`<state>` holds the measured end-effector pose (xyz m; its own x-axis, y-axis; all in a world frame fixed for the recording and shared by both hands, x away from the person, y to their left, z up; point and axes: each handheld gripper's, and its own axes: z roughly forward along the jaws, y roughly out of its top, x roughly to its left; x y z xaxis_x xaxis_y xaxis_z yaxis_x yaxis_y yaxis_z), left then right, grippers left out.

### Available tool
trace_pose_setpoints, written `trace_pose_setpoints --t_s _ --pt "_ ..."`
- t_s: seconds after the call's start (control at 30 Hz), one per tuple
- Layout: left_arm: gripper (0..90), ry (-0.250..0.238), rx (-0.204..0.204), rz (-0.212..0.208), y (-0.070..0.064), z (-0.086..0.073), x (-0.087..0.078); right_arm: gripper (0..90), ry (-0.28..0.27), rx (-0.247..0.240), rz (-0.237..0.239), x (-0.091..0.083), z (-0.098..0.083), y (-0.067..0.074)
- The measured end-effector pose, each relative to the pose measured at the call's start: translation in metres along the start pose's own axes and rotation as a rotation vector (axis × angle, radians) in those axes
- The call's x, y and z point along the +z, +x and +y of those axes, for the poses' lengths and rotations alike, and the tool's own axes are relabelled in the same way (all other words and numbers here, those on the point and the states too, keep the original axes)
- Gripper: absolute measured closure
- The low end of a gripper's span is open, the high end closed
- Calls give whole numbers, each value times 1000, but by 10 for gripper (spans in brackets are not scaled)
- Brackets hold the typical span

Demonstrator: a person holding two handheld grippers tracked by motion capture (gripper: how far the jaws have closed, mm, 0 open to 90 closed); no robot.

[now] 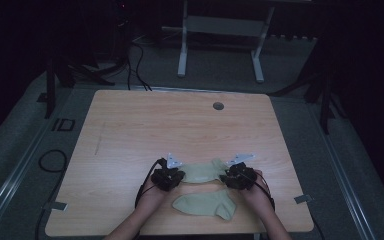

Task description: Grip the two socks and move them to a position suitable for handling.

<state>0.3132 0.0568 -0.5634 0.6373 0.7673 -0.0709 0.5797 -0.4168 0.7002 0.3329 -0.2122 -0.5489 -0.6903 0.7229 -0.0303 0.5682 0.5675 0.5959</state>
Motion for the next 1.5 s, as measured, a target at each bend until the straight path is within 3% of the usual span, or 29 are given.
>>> trace_pose_setpoints --t_s 0.43,0.5,0.67,0.73,0.77,0.8,0.87,1.0,1.17,1.4,1.5 --pt "843 -19 -41 -13 16 12 12 650 14 22 12 11 16 -21" --pt "835 -11 -20 0 15 14 13 639 24 15 9 11 17 -21" --pt "801 -10 -22 -3 15 16 12 618 38 23 24 11 20 -22" --pt "750 -18 -31 -15 14 17 9 571 43 22 32 10 22 -22" --pt "594 -22 -34 -15 12 18 6 530 36 16 35 7 24 -20" --pt "594 -30 -29 -19 11 18 3 530 36 16 35 7 24 -20" --pt "508 -48 -29 -45 11 20 -4 497 -1 10 43 -3 27 -17" --pt "495 -61 -35 -88 10 18 -23 464 -38 9 60 -16 30 -13" --pt "487 -52 -18 -79 9 15 -32 457 -54 6 75 -26 32 -10" --pt "487 -45 -37 -73 14 2 -40 457 -64 -3 87 -33 31 -6" --pt "460 -39 -37 -95 12 -3 -45 459 -76 -4 98 -37 28 -1"
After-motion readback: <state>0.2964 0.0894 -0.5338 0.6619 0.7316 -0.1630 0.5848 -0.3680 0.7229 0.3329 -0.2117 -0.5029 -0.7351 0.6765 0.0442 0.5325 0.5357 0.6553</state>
